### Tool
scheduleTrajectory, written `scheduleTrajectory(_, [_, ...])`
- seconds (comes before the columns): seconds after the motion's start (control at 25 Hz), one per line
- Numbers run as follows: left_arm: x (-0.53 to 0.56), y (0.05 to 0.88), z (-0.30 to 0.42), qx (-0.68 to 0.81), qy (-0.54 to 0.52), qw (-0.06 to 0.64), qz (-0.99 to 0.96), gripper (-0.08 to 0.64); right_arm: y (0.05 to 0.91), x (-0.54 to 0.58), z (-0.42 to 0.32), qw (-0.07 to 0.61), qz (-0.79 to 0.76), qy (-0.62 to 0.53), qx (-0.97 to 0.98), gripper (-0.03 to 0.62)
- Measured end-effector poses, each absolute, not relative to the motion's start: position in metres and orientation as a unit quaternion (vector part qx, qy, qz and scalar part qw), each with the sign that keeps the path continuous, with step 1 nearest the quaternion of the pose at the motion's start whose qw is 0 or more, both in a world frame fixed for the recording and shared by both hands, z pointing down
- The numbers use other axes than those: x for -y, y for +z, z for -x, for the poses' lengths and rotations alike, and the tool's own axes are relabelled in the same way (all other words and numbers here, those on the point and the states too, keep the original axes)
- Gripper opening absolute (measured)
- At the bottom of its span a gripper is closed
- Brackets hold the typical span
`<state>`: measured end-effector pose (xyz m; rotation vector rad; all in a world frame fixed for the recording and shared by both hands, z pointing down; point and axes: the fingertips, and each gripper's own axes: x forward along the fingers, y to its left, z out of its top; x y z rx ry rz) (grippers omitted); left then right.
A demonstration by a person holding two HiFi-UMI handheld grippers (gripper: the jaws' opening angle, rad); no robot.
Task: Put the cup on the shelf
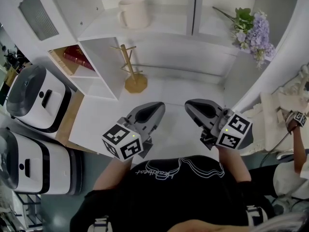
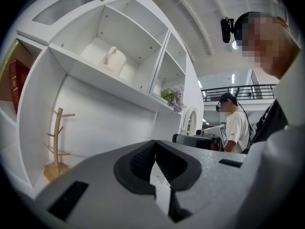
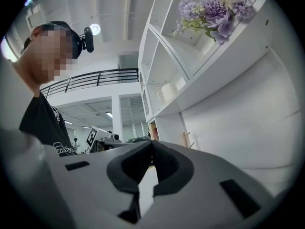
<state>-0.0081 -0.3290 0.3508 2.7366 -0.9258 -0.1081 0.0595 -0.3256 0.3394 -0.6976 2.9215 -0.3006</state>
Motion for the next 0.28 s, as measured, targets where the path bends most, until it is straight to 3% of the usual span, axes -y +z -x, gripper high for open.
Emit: scheduleTrajectory(0.28, [0.3292,0.3495,0.0103,0.323,-0.035,0.122,-0.938,0.005,0.3386,0.3241,-0.0619,0.064,0.235,-0.101,-0.965,0.006])
